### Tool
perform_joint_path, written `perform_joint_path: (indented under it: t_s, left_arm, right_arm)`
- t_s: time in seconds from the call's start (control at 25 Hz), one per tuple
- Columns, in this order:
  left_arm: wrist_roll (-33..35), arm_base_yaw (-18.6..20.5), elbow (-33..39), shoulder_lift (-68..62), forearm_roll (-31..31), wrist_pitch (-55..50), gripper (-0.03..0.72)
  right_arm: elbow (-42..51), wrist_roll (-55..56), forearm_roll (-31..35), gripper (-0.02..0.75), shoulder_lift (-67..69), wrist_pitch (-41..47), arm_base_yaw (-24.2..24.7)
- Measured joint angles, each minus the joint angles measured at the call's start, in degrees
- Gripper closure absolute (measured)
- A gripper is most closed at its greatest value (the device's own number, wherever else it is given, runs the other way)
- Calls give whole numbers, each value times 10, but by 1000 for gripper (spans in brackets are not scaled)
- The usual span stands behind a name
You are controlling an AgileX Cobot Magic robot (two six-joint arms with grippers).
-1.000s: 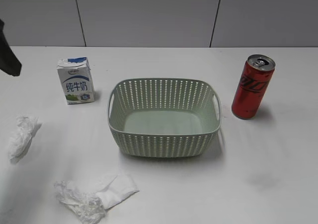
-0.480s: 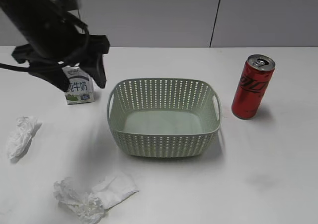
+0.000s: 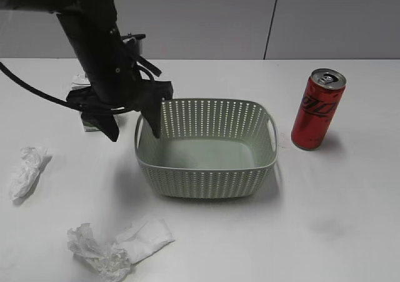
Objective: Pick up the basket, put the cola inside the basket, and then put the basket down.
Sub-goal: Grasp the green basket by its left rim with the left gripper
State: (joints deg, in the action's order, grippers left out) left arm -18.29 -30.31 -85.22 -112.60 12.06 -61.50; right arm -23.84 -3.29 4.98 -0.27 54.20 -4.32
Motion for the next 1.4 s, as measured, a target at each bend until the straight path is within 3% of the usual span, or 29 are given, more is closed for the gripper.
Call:
perform_joint_path:
  t_s: [0.44,1.0,1.4]
  left_arm:
    - [-5,0,-1,-52,7,49,120]
    - [-33,0,-1,-54,11,59,583]
    - [-33,0,-1,-55,11,59,633]
  right_arm:
    - [0,0,0,165,0,0,0]
    - [0,0,2,165,0,0,0]
    - [0,0,3,166,0,0,0]
